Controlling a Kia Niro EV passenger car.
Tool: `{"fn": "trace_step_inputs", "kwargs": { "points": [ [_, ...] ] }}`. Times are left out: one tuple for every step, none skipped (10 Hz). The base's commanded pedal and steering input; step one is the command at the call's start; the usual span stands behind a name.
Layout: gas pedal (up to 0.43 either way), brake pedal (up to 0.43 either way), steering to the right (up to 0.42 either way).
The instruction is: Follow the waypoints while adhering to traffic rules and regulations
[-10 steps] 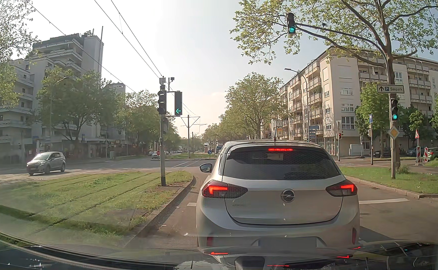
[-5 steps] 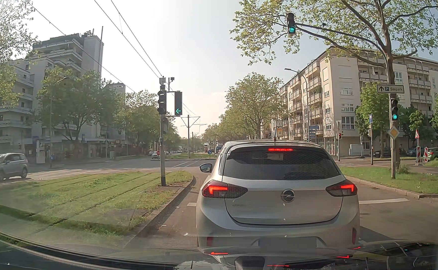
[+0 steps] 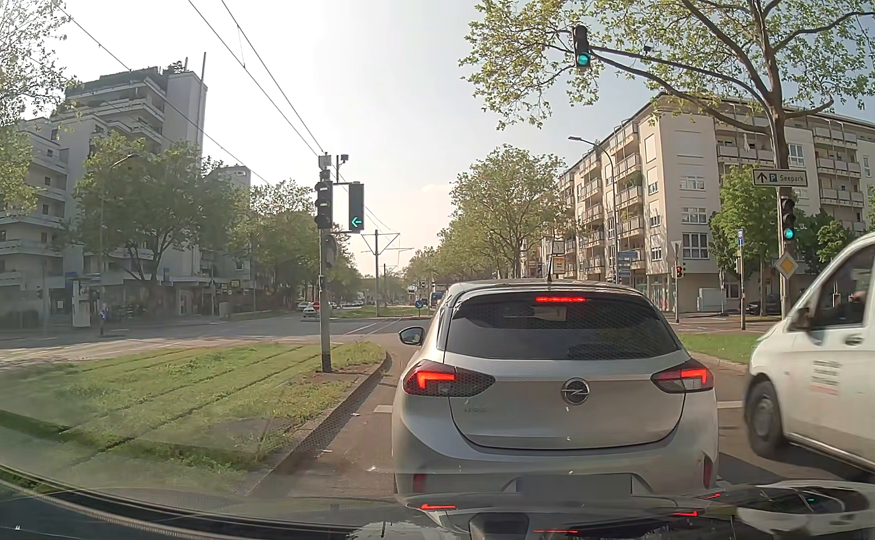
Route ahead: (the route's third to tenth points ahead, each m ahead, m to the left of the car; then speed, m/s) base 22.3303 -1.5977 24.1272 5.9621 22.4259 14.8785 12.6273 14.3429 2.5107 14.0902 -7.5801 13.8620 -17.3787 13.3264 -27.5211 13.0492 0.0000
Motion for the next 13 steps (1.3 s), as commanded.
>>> {"fn": "trace_step_inputs", "kwargs": {
  "points": [
    [0.000,0.262,0.011],
    [0.000,0.262,0.011],
    [0.000,0.262,0.011],
    [0.000,0.262,0.011],
    [0.000,0.256,0.011],
    [0.000,0.262,0.011],
    [0.000,0.262,0.011],
    [0.000,0.262,0.011],
    [0.000,0.262,0.011],
    [0.000,0.262,0.011],
    [0.000,0.262,0.011],
    [0.000,0.262,0.011],
    [0.000,0.226,0.013]
  ]
}}
